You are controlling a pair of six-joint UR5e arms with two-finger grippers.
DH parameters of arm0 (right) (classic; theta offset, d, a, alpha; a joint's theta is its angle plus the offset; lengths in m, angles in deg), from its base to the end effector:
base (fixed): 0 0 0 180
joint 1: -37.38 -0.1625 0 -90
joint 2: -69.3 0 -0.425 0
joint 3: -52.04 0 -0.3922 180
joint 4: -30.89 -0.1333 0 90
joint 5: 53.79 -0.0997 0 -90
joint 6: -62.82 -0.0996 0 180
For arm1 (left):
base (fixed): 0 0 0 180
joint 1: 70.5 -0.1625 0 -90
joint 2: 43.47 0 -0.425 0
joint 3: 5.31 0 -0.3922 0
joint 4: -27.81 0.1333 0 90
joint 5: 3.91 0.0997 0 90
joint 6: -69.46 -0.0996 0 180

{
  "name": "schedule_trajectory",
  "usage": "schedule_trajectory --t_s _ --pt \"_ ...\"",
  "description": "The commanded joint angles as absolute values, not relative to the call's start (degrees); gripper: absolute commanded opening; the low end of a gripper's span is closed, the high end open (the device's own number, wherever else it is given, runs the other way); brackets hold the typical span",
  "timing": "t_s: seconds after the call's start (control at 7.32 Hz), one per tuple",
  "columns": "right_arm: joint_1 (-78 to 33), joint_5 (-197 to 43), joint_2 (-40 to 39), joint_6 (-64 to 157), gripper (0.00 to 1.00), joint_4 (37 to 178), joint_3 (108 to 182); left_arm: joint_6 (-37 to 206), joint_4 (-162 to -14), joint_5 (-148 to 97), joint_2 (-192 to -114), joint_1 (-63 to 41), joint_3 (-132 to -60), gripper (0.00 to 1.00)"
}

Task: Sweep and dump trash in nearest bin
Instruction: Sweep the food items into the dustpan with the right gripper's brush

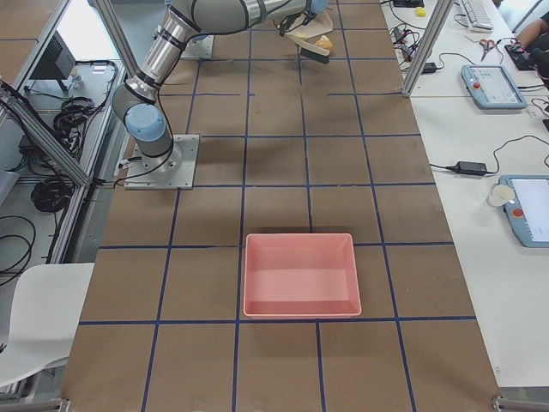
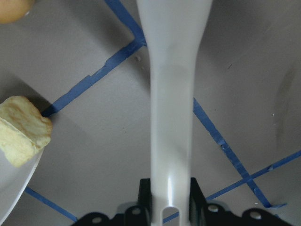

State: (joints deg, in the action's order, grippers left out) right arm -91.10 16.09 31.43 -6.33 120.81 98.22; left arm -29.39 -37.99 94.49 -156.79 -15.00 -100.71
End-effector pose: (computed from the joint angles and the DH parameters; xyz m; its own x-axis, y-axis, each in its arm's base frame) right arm 0.6343 -0.5287 0.2596 -0.8480 0.5298 0.0152 0.4970 0.7849 0.3700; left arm 0.2441 -0.5649 0.2582 -0.4315 0.8965 0.1003 0.8989 0.4179 0.1318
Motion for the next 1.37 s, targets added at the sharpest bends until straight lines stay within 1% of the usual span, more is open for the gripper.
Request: schedule_trajectory --t_s 0.0,0.55,0.96,1.23 --pt "-91.2 16.6 32.4 -2.3 0.00 122.3 98.0 -29.0 -37.8 94.4 -156.5 -14.6 -101.1 0.00" --pt "-91.7 16.6 33.7 0.9 0.01 126.1 98.1 -28.0 -38.1 94.6 -155.8 -14.6 -101.5 0.00" --pt "-93.0 17.5 35.0 11.7 0.02 128.9 98.1 -27.1 -38.1 95.0 -155.7 -14.6 -101.5 0.00" --pt "-95.5 17.6 37.2 14.3 0.02 131.7 98.0 -27.2 -38.1 94.8 -155.4 -14.6 -101.4 0.00"
